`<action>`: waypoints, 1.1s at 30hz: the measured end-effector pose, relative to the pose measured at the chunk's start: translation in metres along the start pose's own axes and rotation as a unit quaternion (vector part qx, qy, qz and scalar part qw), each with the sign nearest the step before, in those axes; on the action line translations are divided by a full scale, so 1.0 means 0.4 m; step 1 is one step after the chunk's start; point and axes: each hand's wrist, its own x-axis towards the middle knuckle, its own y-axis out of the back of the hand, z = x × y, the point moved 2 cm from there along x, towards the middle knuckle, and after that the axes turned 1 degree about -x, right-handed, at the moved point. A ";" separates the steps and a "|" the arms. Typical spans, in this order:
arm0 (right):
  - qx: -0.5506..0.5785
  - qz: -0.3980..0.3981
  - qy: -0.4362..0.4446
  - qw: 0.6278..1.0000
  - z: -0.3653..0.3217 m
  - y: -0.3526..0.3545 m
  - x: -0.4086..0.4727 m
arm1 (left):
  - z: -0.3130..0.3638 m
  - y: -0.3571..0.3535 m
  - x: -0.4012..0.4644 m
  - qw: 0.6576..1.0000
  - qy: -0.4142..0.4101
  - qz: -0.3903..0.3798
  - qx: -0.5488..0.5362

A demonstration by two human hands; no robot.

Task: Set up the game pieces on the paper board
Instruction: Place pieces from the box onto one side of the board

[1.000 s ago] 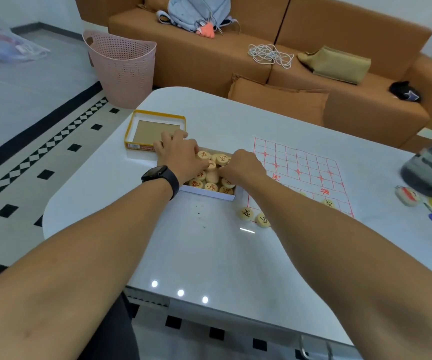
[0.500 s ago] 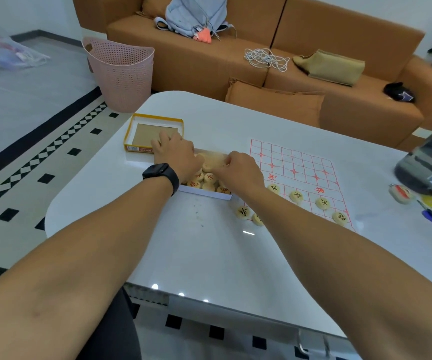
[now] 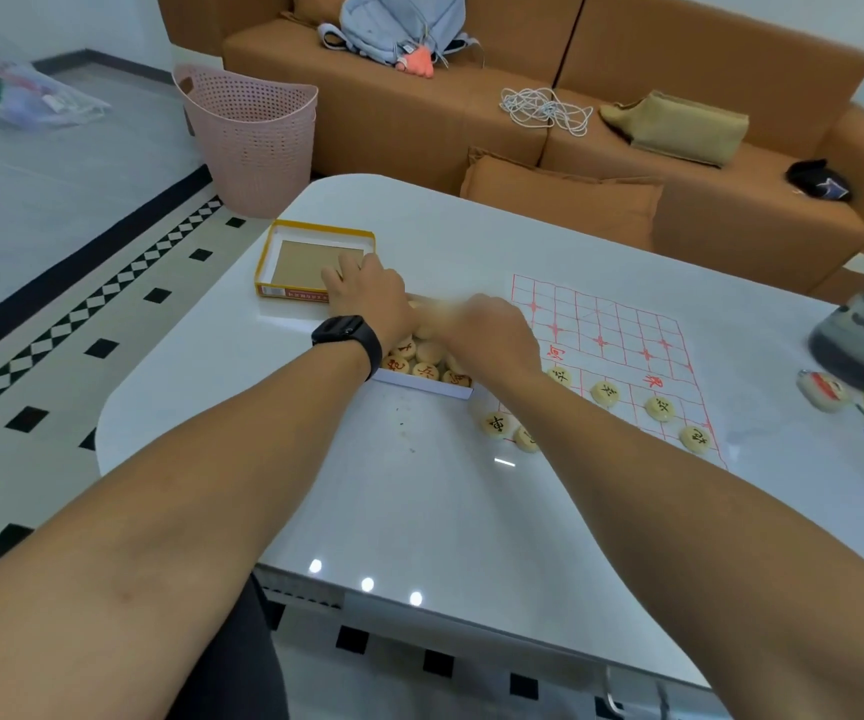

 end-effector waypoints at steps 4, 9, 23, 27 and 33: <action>-0.018 -0.016 0.012 1.000 0.003 0.011 -0.007 | -0.007 0.004 0.007 1.000 0.007 -0.001 -0.010; -0.007 -0.022 0.011 1.000 0.008 0.020 -0.025 | 0.000 0.011 0.000 0.999 0.011 -0.002 -0.041; 0.036 -0.020 0.056 0.998 0.078 0.106 -0.116 | 0.033 0.060 -0.147 0.943 -0.164 0.004 -0.289; 0.024 -0.046 0.131 0.990 0.147 0.141 -0.173 | 0.057 0.073 -0.213 0.915 -0.176 -0.016 -0.362; -0.007 -0.012 0.197 0.980 0.224 0.175 -0.249 | 0.107 0.097 -0.283 0.881 -0.174 -0.046 -0.438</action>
